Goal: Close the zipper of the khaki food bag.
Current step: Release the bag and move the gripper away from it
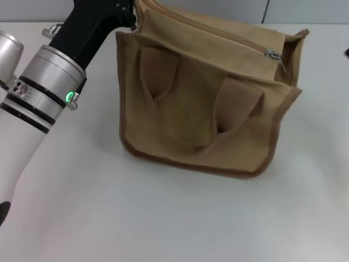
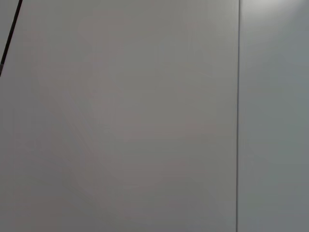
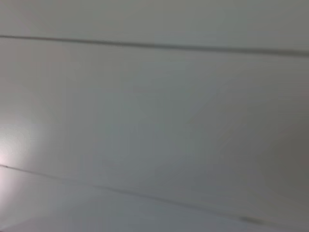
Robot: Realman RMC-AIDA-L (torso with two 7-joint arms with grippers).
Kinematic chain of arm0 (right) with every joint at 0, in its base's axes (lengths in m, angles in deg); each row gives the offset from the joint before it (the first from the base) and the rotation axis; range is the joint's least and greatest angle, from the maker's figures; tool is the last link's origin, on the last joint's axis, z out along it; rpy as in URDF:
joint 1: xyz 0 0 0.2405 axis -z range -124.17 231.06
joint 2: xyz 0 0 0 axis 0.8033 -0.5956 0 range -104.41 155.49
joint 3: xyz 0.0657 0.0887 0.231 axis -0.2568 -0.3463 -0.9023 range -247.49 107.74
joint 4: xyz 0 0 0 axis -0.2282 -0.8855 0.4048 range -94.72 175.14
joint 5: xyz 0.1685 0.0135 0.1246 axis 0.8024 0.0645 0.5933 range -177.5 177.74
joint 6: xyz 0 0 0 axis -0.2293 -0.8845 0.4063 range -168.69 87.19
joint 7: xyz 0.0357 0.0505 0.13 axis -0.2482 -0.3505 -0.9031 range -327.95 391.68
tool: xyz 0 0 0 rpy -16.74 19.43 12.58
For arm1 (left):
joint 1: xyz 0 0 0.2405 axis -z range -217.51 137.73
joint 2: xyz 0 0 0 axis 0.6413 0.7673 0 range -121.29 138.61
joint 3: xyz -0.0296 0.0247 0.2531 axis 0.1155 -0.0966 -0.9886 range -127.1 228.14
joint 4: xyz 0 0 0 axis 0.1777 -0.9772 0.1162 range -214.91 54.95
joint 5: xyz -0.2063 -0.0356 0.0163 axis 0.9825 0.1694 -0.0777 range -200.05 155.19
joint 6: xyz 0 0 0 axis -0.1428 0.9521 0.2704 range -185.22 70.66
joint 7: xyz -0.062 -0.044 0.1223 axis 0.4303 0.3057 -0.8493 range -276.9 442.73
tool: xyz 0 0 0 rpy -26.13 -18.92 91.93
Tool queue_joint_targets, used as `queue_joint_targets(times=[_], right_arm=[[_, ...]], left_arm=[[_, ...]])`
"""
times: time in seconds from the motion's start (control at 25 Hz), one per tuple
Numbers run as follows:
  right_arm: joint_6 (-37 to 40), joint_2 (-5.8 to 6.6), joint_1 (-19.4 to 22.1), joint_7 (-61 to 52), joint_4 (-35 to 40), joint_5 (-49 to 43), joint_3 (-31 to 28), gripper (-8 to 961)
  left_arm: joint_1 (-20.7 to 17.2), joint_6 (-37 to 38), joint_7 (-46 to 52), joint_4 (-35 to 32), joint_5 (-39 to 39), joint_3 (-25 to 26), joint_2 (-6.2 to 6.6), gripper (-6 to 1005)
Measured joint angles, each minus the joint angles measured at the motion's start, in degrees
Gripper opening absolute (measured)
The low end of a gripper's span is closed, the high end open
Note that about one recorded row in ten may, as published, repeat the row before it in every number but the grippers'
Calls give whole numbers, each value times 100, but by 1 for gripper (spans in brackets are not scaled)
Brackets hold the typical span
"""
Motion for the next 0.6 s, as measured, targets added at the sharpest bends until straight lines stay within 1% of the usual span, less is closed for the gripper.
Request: queue_joint_targets(times=[0.04, 0.08, 0.16, 0.2, 0.28, 0.32, 0.4, 0.48, 0.6], right_arm=[[0, 0, 0, 0, 0, 0, 0, 25], [8, -20, 66, 321, 0, 0, -177, 34], [9, -28, 92, 471, 0, 0, -239, 52], [-2, -41, 127, 803, -7, 1, -293, 61], [-21, -50, 136, 1084, -24, 0, -301, 127], [-21, -50, 136, 1084, -24, 0, -301, 159], [-32, -94, 128, 1567, -34, 1, -304, 225], [-30, -110, 123, 1720, -28, 1, -304, 281], [-6, -125, 91, 2214, -28, 1, -294, 366]], left_arm=[[0, 0, 0, 0, 0, 0, 0, 90], [-2, -6, 0, -41, -1, 0, -1, 90], [-5, -3, 0, -91, -1, 1, -9, 91], [-7, 24, 0, -211, -3, 1, -43, 91], [2, 53, -34, -354, -5, 0, -101, 92], [2, 53, -34, -354, -5, 0, -101, 92], [11, 61, -164, -529, -5, -21, -141, 92], [16, 63, -226, -613, -6, -37, -145, 93], [3, 63, -246, -758, -7, -12, -138, 150]])
